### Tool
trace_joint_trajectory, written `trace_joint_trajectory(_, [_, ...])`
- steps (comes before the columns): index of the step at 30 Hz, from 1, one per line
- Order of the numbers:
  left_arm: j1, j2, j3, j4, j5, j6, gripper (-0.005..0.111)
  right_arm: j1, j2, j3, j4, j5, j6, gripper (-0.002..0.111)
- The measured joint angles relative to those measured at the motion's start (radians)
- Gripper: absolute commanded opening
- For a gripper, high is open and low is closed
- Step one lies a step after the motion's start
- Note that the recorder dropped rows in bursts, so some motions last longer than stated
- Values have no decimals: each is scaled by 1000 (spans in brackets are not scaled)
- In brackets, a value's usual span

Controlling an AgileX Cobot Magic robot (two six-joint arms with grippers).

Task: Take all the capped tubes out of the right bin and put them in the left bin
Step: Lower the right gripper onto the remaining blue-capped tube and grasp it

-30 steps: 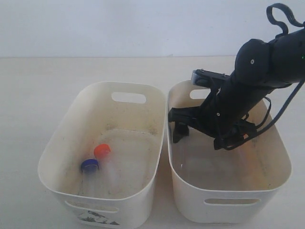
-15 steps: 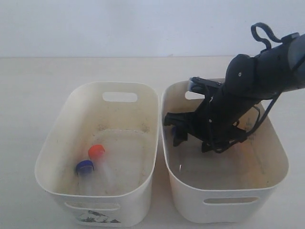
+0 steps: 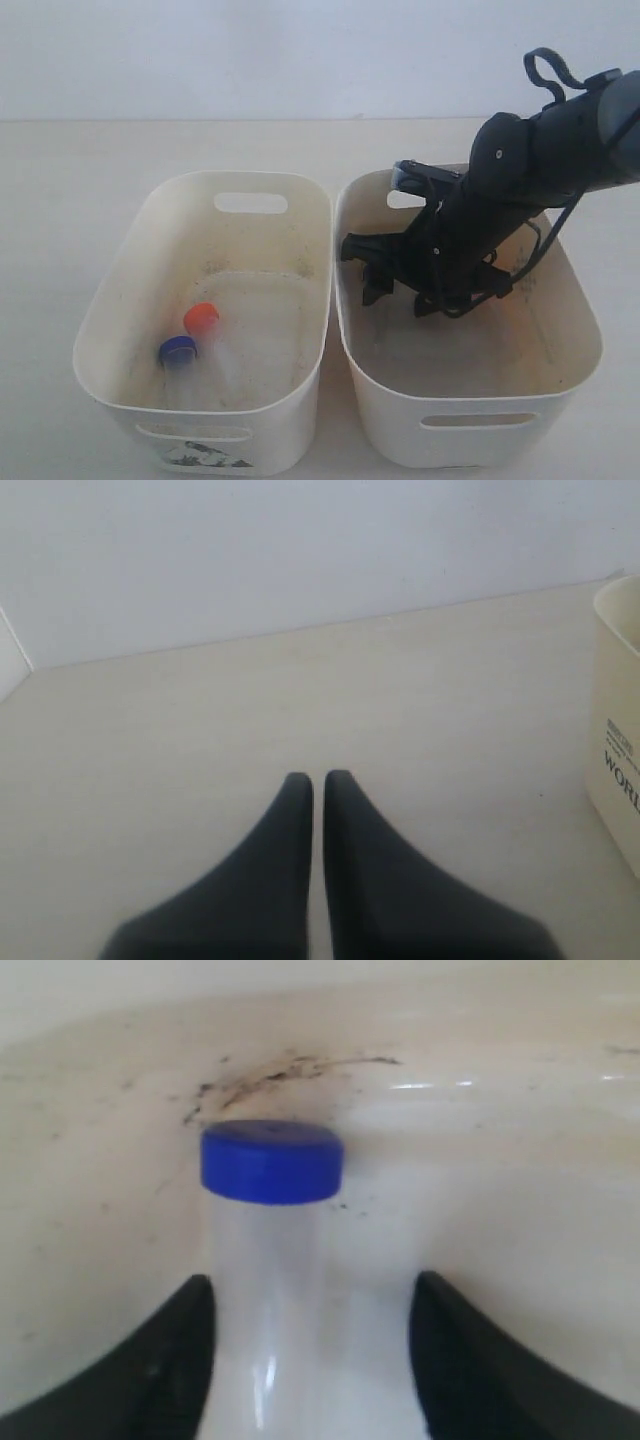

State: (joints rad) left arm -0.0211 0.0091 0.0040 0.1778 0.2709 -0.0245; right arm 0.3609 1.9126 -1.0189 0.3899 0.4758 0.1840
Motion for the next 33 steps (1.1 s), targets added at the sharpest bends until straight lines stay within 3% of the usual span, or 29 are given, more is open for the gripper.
trace_joint_trajectory(2, [0,0,0,0,0,0,4,2,2,-2,11,-4,0,31])
trace_joint_trajectory(4, [0,0,0,0,0,0,4,4,8,-4,11,-10,1,30])
trace_joint_trajectory(10, [0,0,0,0,0,0,4,4,8,-4,8,-12,1,54])
trace_joint_trajectory(12, [0,0,0,0,0,0,4,4,8,-4,0,-12,1,55])
trace_joint_trajectory(14, [0,0,0,0,0,0,4,4,7,-4,-6,-12,1,39])
trace_joint_trajectory(15, [0,0,0,0,0,0,4,4,7,-4,-10,-10,1,21])
trace_joint_trajectory(17, [0,0,0,0,0,0,4,1,9,-6,-5,-6,1,0])
trace_joint_trajectory(26, [0,0,0,0,0,0,4,1,-8,-6,-10,7,-1,0])
trace_joint_trajectory(33, [0,0,0,0,0,0,4,0,-220,16,-58,97,-12,0])
